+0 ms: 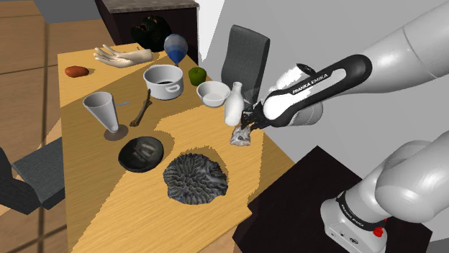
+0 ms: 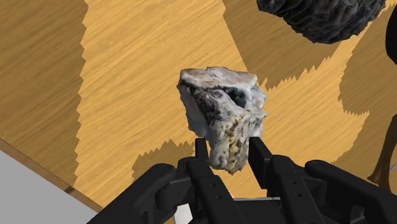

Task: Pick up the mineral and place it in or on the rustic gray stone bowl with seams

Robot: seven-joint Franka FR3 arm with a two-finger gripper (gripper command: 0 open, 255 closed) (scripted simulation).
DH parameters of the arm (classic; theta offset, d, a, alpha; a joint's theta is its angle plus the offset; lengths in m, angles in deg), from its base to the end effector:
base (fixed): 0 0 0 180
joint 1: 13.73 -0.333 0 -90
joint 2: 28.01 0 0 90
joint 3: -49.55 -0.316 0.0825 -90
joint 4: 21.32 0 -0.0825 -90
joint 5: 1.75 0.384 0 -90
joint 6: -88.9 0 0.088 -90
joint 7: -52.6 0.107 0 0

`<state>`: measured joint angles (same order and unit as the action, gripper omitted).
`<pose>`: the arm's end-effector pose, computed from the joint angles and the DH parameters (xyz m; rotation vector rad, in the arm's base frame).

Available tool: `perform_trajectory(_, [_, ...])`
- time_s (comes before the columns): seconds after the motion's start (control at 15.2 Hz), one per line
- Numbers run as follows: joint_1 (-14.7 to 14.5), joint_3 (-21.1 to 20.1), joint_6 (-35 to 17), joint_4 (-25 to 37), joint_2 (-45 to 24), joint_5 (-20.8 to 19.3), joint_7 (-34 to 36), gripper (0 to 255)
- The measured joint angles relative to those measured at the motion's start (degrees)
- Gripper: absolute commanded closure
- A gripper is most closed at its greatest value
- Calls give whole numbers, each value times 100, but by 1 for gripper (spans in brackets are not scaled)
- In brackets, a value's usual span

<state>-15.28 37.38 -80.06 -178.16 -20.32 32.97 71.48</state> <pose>0.4135 0.0603 0.2928 -2.6878 0.9251 -0.3881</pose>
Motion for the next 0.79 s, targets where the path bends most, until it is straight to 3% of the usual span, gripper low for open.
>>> perform_trajectory(0.59, [361,-139,892,80,806,-720,641,255])
perform_trajectory(0.79, [420,-341,997,278,755,-913,979,255])
